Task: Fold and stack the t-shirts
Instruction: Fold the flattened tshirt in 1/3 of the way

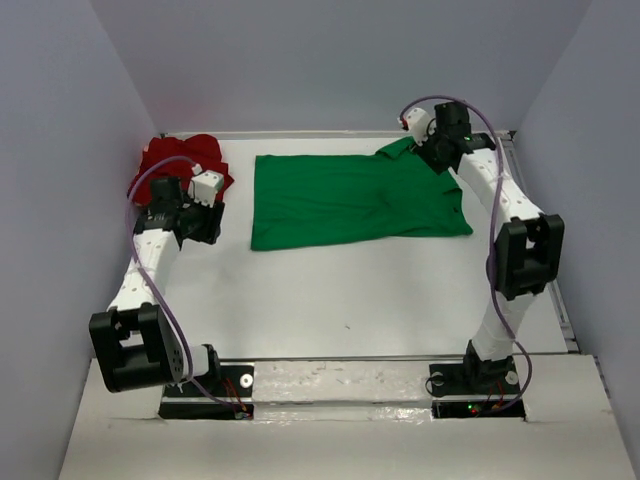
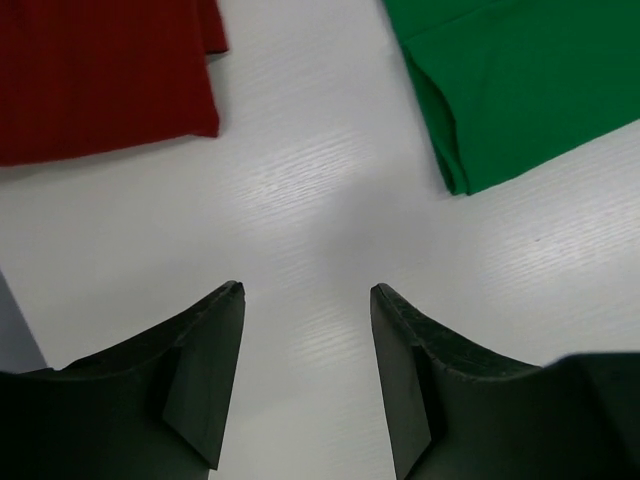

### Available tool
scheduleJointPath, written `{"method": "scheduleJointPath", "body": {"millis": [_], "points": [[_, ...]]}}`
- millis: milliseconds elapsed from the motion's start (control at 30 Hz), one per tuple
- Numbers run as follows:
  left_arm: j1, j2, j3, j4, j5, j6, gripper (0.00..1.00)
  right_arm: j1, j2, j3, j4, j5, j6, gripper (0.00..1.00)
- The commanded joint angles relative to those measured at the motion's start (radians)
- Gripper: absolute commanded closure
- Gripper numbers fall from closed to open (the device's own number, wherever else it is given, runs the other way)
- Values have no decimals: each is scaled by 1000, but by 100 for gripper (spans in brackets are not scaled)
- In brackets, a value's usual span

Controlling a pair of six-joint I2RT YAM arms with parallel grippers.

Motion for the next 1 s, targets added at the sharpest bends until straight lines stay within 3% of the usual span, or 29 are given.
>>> {"method": "scheduleJointPath", "body": {"millis": [0,200,567,767,967], "points": [[-102,27,71,-34,49,31,40,-47,-156,-105,-77,-34,129,65],[-226,95,114,-38,50,53,42,-56,-383,-351,-96,-105,209,63],[-240,187,87,90,71,114,41,-76,-630,-554,-201,-370,333,63],[-243,263,88,136,66,142,42,-160,-703,-662,-162,-507,315,64],[-254,326,97,160,91,135,43,-179,-672,-709,-139,-553,308,64]]}}
